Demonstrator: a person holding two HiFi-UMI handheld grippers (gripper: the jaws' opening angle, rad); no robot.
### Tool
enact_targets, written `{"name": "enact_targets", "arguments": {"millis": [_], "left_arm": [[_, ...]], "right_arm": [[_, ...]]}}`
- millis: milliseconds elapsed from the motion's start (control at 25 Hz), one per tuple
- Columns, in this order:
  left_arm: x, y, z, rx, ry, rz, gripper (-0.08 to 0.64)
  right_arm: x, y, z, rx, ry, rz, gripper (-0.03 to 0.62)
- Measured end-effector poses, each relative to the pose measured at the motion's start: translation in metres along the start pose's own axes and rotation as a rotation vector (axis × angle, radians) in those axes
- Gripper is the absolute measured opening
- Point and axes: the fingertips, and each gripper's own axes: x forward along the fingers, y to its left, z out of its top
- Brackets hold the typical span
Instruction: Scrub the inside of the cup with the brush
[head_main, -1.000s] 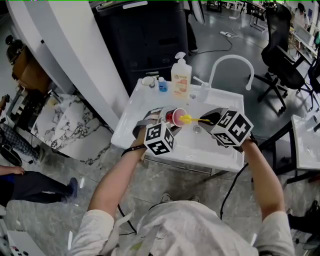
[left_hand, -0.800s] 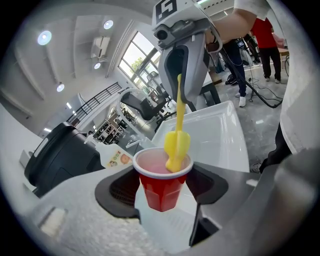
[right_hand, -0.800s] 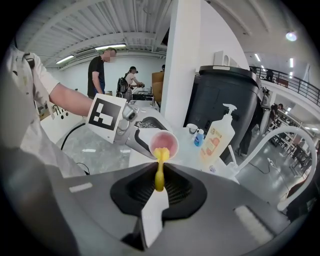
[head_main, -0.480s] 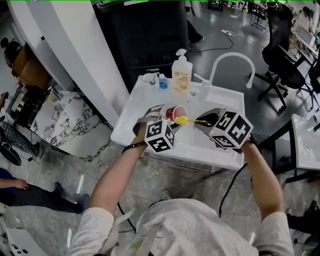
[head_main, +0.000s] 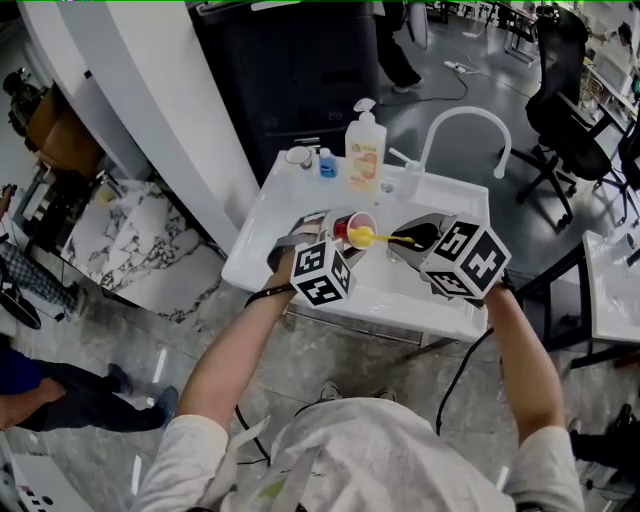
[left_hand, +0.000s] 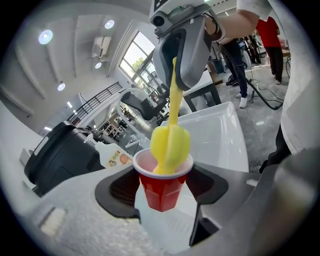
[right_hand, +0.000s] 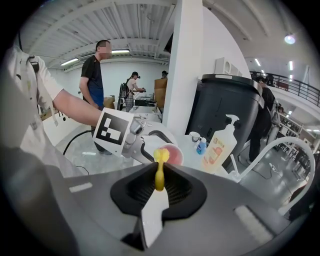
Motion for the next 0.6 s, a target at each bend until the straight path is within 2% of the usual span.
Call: {"name": "enact_targets", "arguments": {"millis": [280, 600], "left_arm": [[-0.006, 0.017, -0.005, -0.104, -0.021, 0.043, 0.296], [-0.02, 0.043, -0.012, -0.314, -0.08, 0.106, 0.296]], "right_arm": [[-0.016, -0.016, 0.004, 0.058, -0.065, -0.053, 0.035], [-0.042, -0.043, 0.004, 0.168, -0.182, -0.138, 0.035]]}}
